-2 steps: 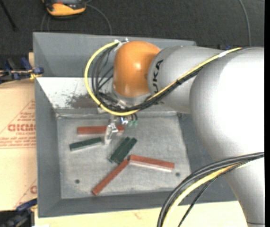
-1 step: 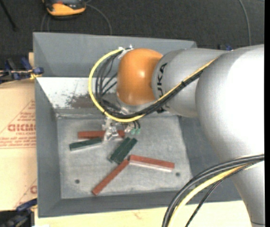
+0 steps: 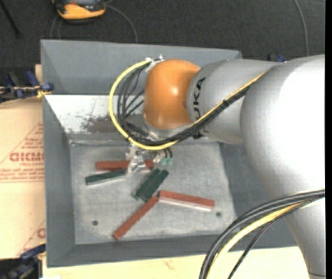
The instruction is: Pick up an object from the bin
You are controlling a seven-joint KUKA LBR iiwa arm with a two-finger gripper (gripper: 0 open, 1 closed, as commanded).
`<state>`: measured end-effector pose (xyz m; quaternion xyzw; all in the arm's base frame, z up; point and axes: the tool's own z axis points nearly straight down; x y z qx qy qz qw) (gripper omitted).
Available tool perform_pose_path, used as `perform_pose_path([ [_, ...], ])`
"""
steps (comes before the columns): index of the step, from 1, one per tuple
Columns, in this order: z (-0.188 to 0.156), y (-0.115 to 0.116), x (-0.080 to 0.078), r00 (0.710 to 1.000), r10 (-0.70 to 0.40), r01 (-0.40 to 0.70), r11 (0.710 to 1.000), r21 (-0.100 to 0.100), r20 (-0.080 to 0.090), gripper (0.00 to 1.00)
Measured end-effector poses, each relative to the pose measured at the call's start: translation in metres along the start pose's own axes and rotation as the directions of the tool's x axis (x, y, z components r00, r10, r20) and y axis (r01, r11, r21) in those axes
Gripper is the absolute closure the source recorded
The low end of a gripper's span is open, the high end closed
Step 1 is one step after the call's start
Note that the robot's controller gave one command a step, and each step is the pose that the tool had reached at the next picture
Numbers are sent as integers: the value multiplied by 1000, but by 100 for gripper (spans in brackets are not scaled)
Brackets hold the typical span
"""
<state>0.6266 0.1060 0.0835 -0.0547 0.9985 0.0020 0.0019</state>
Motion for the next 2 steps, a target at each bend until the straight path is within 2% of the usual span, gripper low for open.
perform_pose_path([
  [1, -4, 0, 1, 1000, 0, 0, 1000, 1, -3, 100],
  [2, -21, -1, 3, 1000, 0, 0, 1000, 2, -8, 100],
])
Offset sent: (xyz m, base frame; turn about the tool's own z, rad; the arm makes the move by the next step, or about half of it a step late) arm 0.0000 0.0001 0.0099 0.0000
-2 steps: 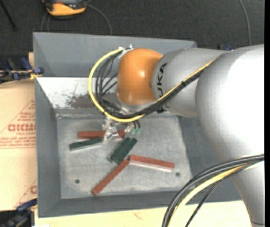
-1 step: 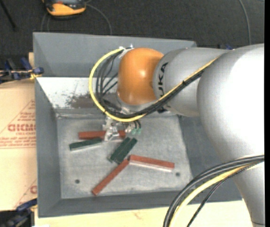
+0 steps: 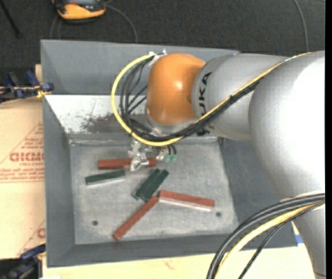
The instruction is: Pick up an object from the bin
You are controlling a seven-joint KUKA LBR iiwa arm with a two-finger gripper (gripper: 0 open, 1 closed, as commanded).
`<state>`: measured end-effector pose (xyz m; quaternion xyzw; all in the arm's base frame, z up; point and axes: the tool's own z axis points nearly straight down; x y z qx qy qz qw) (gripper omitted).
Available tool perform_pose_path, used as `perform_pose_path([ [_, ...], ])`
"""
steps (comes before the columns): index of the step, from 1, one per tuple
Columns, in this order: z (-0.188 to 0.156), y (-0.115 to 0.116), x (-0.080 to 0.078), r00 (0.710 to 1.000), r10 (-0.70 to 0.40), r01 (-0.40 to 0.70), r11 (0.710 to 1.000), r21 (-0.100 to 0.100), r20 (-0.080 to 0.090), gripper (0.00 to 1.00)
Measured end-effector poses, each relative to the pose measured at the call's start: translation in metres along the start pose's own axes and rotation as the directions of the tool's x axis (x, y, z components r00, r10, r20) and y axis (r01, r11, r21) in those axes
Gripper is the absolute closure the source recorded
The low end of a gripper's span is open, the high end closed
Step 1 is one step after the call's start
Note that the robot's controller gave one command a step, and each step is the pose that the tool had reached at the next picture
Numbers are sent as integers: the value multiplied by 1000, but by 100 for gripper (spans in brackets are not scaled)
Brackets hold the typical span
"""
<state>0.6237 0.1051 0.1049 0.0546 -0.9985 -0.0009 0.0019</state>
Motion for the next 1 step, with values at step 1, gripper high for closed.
perform_pose_path([
  [1, -18, 0, -2, 1000, 0, 0, 1000, 0, 7, 100],
])
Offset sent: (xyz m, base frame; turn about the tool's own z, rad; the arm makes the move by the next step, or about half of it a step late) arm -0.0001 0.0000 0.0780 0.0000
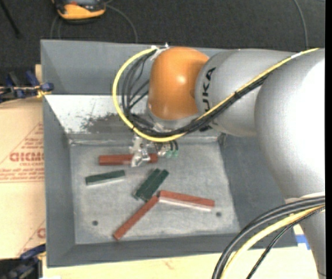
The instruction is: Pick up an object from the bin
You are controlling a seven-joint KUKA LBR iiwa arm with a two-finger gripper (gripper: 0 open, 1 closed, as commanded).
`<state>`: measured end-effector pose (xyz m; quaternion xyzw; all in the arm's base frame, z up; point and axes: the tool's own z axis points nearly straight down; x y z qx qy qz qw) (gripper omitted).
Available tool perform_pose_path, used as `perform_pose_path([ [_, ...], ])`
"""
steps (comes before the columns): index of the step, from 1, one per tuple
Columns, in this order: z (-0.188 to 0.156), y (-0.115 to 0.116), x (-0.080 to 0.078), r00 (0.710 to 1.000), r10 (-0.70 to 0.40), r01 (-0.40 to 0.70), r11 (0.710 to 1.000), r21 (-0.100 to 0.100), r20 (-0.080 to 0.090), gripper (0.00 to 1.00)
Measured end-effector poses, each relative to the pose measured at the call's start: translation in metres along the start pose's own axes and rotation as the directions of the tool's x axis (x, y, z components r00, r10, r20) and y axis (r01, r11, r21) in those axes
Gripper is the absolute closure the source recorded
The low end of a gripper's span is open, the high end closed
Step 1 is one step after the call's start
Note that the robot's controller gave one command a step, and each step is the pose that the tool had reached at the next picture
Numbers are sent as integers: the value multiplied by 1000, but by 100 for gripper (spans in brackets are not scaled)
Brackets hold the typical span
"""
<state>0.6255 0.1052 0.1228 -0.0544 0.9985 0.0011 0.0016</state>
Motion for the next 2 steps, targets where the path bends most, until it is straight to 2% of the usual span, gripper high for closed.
perform_pose_path([
  [2, -32, 0, 1, 1000, 0, 0, 1000, 1, -4, 100],
])
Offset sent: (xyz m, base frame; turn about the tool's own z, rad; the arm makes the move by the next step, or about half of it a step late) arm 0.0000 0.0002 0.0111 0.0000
